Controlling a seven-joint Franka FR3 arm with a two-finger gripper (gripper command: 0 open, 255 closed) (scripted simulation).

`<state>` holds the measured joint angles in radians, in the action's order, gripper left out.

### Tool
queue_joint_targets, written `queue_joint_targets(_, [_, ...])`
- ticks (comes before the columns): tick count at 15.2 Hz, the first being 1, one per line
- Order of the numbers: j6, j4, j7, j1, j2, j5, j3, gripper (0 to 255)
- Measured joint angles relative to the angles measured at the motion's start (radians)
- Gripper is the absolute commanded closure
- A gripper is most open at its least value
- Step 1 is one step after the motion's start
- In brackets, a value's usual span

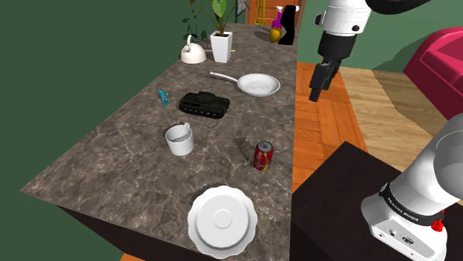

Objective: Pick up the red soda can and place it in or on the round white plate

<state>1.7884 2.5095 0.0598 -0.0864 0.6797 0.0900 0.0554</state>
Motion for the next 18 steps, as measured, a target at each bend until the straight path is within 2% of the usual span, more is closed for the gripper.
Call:
queue_joint_targets(9, [0.319, 0.1, -0.074, -0.069, -0.194, 0.08, 0.11, 0])
queue_joint_targets(14, [0.495, 0.094, -0.115, -0.097, -0.361, 0.101, 0.17, 0])
queue_joint_targets(18, [0.595, 0.084, -0.148, -0.112, -0.463, 0.103, 0.206, 0])
